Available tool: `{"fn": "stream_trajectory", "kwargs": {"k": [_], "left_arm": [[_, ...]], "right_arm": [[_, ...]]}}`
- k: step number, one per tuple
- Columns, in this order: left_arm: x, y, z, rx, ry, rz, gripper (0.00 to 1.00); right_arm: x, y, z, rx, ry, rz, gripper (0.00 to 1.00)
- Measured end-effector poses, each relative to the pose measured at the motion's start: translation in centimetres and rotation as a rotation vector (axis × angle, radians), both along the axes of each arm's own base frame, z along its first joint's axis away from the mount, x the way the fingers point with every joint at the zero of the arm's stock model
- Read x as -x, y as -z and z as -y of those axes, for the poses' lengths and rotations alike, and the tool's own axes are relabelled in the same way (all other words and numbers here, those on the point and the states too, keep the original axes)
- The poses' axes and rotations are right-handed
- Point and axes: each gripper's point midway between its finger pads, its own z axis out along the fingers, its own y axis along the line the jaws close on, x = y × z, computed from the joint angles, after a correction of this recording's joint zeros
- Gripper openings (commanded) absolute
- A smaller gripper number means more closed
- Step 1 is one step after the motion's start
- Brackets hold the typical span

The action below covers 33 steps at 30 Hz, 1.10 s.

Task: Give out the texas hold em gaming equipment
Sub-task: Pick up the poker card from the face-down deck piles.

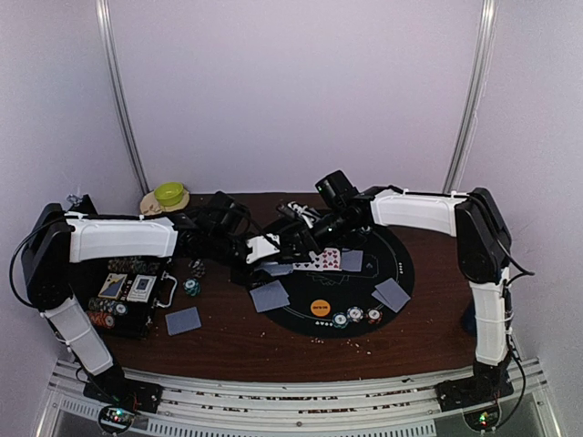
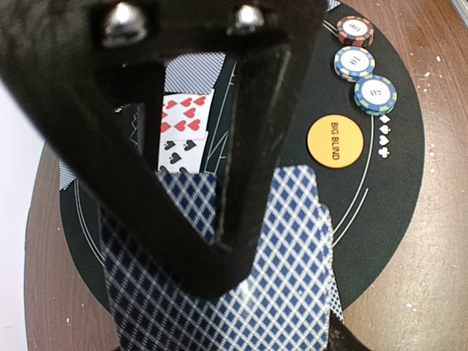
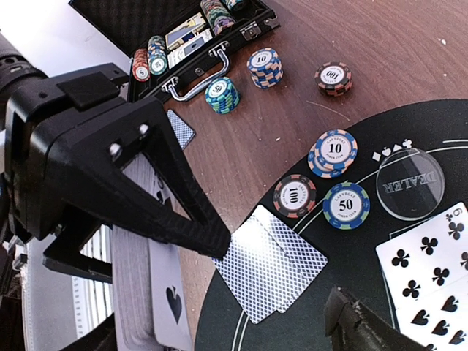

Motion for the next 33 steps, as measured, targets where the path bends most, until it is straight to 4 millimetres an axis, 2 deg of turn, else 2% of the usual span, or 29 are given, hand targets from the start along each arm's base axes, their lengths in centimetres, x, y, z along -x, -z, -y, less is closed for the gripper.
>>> {"fn": "stream_trajectory", "kwargs": {"k": [7, 11, 17, 23, 30, 33], "left_arm": [[0.0, 0.1, -0.1, -0.005, -0.003, 0.000, 0.56], [0.0, 0.0, 0.0, -0.002, -0.001, 0.000, 0.56], [0.0, 0.0, 0.0, 0.001, 0.000, 0.003, 0.56], [-0.1, 0.0, 0.0, 0.001, -0.001, 0.004, 0.56], [-0.1, 0.0, 0.0, 0.001, 0.000, 0.004, 0.56], [-0.1, 0.0, 0.0, 0.002, 0.000, 0.004, 0.56]], "right_arm": [[0.1, -0.4, 0.6, 0.007, -0.016, 0.013, 0.74], [0.7, -0.9, 1.0, 0.012, -0.055, 0.004, 0.63], [1.5, -1.0, 1.6, 0.017, -0.100, -0.013, 0.59], [2.7, -1.0, 1.7, 0.011, -0.142, -0.036, 0.42], [3.7, -1.3, 1.4, 0.012, -0.175, -0.041, 0.35], [3.7, -1.3, 1.4, 0.017, -0.174, -0.038, 0.38]]}}
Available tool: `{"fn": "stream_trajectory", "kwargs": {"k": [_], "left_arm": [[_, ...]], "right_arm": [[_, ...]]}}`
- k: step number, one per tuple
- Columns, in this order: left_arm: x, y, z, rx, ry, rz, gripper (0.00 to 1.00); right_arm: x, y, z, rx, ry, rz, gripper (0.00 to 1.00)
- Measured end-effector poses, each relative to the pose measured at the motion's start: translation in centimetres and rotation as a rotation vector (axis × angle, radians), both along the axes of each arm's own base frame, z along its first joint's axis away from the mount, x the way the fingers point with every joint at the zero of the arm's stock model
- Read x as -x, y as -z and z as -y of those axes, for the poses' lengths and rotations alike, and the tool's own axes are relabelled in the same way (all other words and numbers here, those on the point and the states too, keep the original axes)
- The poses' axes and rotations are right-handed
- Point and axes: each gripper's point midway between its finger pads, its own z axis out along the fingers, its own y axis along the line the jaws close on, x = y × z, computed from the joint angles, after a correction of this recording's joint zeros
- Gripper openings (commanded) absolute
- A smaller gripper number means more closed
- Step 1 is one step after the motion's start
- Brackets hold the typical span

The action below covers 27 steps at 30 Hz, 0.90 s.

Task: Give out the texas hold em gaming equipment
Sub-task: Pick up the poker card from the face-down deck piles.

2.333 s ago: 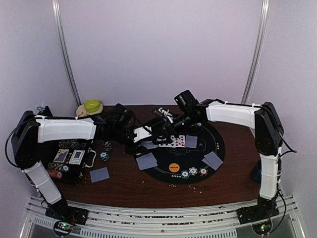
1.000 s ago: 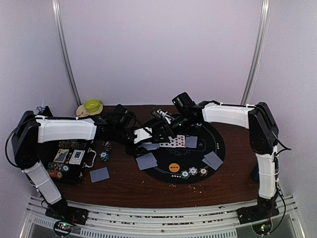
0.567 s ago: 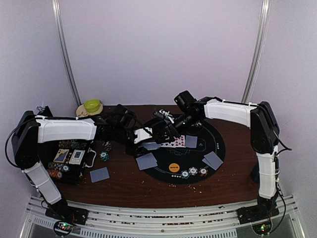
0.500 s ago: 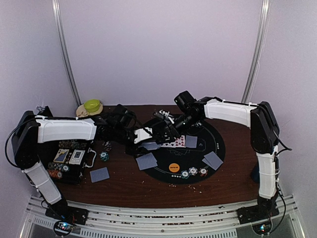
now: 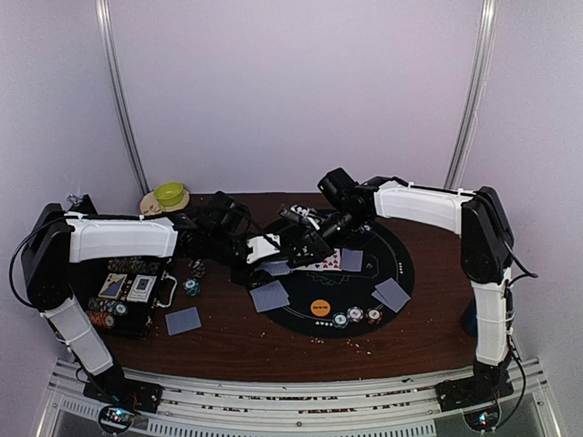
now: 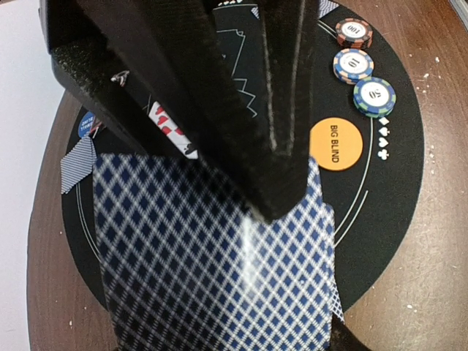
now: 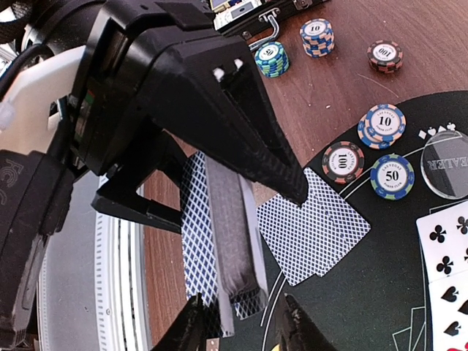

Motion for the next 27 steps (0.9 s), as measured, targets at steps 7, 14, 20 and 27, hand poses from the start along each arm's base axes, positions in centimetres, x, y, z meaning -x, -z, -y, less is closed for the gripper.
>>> {"fn": "stream_trajectory", "kwargs": {"k": [7, 14, 20, 27], "left_arm": [[0.0, 0.0, 0.0, 0.000, 0.000, 0.001, 0.56], [0.0, 0.0, 0.0, -0.001, 0.004, 0.004, 0.56], [0.0, 0.0, 0.0, -0.002, 0.004, 0.005, 0.56], [0.0, 0.0, 0.0, -0.002, 0.004, 0.005, 0.56]], "right_arm": [[0.0, -0.8, 0.4, 0.010, 0.003, 0.035, 0.44], [0.2, -2.3, 0.5, -0.009, 0.002, 0.065, 0.39], [0.4, -2.3, 0.4, -0.008, 0.000, 0.061, 0.39], [0.7, -1.3, 0.4, 0.007, -0.003, 0.043, 0.39]]}}
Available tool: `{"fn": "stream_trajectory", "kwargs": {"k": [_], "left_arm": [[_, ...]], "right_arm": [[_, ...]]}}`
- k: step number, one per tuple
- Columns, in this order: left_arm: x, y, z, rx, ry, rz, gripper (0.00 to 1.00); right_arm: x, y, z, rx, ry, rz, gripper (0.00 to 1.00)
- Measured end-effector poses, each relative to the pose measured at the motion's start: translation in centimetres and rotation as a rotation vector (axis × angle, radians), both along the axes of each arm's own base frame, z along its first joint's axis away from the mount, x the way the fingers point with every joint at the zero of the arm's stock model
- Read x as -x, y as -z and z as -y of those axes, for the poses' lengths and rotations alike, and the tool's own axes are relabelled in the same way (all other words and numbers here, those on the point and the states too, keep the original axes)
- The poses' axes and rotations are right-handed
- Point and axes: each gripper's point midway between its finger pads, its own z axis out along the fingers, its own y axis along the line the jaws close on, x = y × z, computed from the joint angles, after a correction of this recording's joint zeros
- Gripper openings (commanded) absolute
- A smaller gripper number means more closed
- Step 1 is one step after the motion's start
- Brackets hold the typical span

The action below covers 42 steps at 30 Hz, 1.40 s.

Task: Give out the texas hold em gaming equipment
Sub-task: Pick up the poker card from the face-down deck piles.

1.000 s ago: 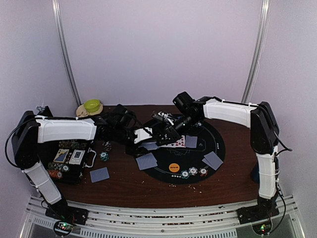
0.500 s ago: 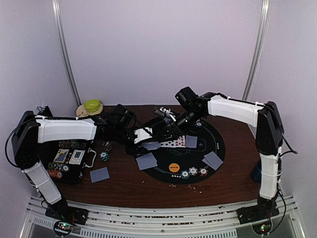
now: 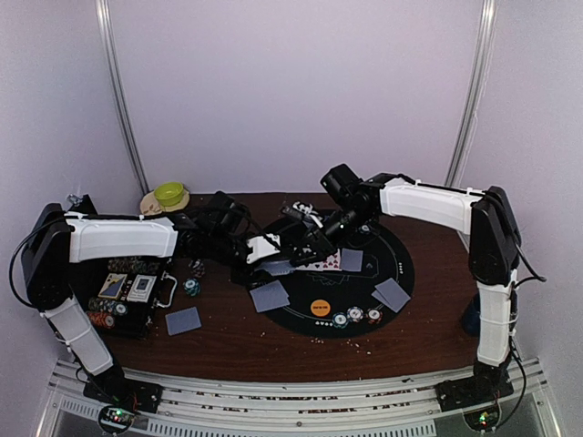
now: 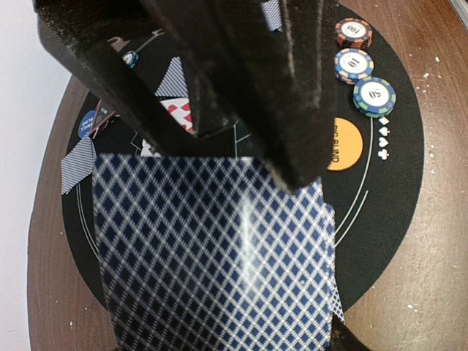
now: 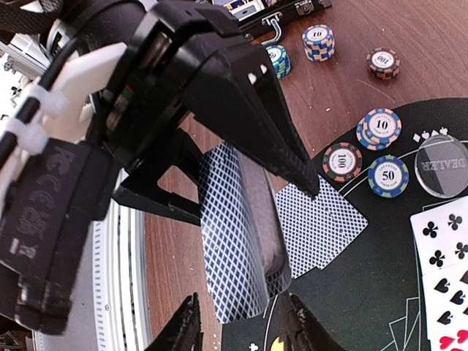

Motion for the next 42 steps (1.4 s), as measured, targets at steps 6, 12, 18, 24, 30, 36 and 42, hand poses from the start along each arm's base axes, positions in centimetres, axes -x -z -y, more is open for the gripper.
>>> {"fn": "stream_trajectory", "kwargs": {"k": [6, 12, 18, 24, 30, 36, 42], "left_arm": [[0.0, 0.0, 0.0, 0.000, 0.000, 0.000, 0.56], [0.0, 0.0, 0.0, 0.000, 0.000, 0.000, 0.56], [0.0, 0.0, 0.0, 0.000, -0.001, 0.001, 0.56], [0.0, 0.0, 0.0, 0.000, -0.001, 0.002, 0.56], [0.0, 0.0, 0.0, -0.001, -0.001, 0.002, 0.56], [0.0, 0.0, 0.0, -0.001, -0.002, 0.002, 0.56], [-0.1, 0.0, 0.0, -0.002, -0.004, 0.004, 0.56]], "right_arm": [[0.3, 0.5, 0.2, 0.012, -0.005, -0.014, 0.38], [1.0, 1.4, 0.1, 0.017, -0.032, -0.048, 0.36], [1.8, 2.4, 0.1, 0.025, -0.056, -0.090, 0.26], [2.4, 2.2, 0.2, 0.016, -0.077, -0.110, 0.26], [2.9, 2.0, 0.3, 0.009, -0.097, -0.126, 0.29], [2.9, 1.8, 0.1, 0.000, -0.093, -0.136, 0.31], [2.0, 1.5, -0.2, -0.015, -0.055, -0.144, 0.30]]}}
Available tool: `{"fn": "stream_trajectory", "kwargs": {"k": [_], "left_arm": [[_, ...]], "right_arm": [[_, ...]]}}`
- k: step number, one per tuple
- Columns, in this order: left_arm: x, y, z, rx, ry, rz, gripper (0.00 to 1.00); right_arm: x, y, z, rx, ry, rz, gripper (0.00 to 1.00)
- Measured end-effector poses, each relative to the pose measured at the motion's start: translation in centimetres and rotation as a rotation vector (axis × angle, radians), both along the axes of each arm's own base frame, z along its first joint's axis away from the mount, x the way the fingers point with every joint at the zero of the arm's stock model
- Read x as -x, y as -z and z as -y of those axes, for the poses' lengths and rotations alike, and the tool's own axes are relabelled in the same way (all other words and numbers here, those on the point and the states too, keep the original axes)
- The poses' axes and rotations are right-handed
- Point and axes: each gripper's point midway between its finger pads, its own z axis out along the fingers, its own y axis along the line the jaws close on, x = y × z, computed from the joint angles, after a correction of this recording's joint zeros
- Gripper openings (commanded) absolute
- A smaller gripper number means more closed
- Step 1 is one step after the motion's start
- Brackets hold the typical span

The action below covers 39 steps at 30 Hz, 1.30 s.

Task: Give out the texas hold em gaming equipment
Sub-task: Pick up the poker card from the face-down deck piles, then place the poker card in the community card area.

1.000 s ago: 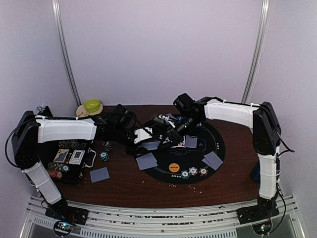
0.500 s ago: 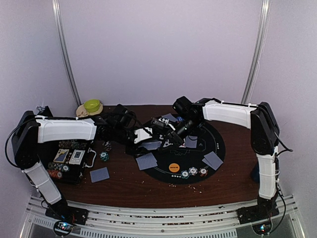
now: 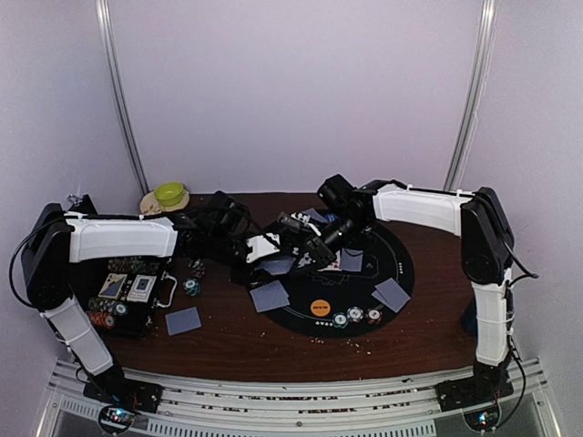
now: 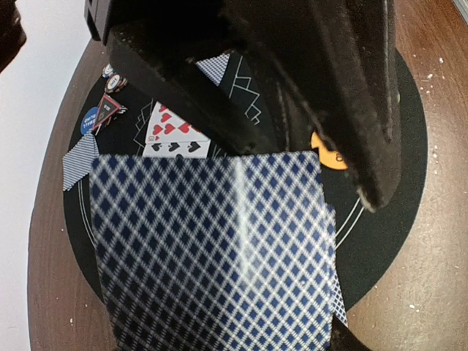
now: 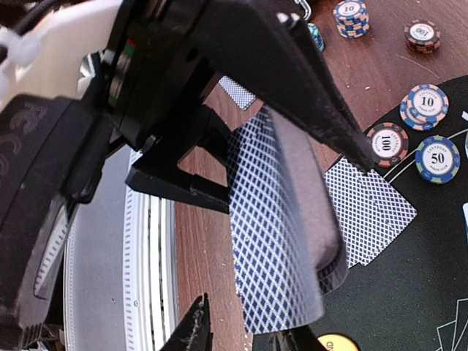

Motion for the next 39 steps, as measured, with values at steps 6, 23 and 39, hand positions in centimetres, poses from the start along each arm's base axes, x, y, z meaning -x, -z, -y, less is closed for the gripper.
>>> {"fn": "stream_trajectory", "kwargs": {"k": [6, 23, 39], "left_arm": [[-0.2, -0.1, 0.0, 0.000, -0.004, 0.007, 0.56], [-0.4, -0.2, 0.2, 0.006, -0.001, 0.022, 0.56], [-0.5, 0.1, 0.3, 0.000, -0.004, 0.024, 0.56]], "right_arm": [[-0.6, -0.2, -0.1, -0.006, 0.027, -0.008, 0.25], [-1.3, -0.3, 0.6, -0.020, 0.032, -0.007, 0.00], [-3.7, 1.2, 4.6, 0.005, 0.103, -0.038, 0.00]]}}
